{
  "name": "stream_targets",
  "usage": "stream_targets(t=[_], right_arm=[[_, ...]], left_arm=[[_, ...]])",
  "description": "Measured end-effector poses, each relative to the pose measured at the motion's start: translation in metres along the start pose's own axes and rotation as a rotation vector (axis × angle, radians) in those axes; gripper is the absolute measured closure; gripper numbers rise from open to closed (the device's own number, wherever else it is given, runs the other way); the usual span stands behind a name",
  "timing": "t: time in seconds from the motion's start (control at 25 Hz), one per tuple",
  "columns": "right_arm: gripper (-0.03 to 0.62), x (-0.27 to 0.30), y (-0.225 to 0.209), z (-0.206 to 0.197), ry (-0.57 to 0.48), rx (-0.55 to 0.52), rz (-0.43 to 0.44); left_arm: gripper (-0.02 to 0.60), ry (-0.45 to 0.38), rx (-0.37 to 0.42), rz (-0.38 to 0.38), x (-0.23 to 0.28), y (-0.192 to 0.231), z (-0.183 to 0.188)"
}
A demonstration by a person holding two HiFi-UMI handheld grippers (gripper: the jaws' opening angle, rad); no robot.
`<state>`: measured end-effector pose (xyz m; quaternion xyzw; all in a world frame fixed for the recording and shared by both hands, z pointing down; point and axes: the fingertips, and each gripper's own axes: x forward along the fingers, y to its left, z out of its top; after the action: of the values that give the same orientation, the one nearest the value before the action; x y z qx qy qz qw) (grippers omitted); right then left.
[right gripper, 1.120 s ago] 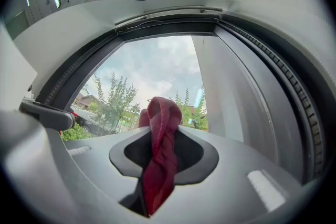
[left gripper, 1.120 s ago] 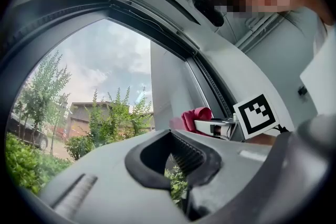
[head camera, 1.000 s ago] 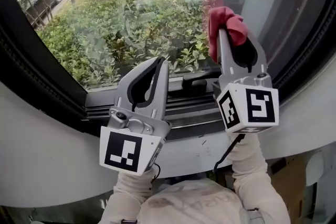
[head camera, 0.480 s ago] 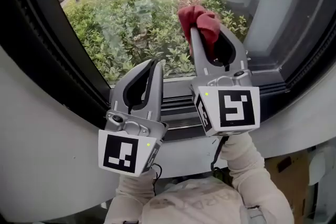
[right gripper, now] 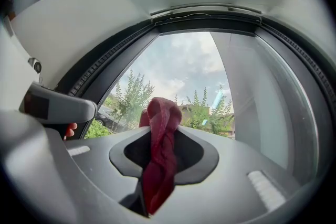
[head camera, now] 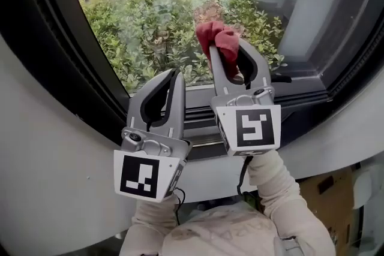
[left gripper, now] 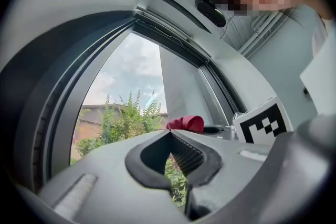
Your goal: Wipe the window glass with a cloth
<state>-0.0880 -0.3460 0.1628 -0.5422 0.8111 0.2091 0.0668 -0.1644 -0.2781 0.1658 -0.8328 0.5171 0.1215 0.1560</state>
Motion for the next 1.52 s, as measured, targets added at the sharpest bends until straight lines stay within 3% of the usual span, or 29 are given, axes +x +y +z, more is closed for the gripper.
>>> stream_targets(t=[0.32, 0.6, 1.28, 1.52], right_arm=[[0.471, -0.007, -0.033, -0.004, -0.004, -0.063, -0.036], [0.468, -0.028, -0.101, -0.021, 0.035, -0.090, -0.095], [0.467, -0.077, -0.250, -0.045, 0.010, -0.123, -0.199], [0.473, -0.084, -0.261, -0.051, -0.013, -0.112, -0.215]], left_arm=[[0.581, -0.028, -0.009, -0.008, 0.012, -0.022, -0.007], [0.581, -0.018, -0.032, -0.041, 0.043, -0.064, -0.019], [0.581, 0.016, -0.021, -0.093, 0.119, -0.168, -0.035], [0.581, 0.018, -0.017, -0.100, 0.124, -0.178, -0.035]])
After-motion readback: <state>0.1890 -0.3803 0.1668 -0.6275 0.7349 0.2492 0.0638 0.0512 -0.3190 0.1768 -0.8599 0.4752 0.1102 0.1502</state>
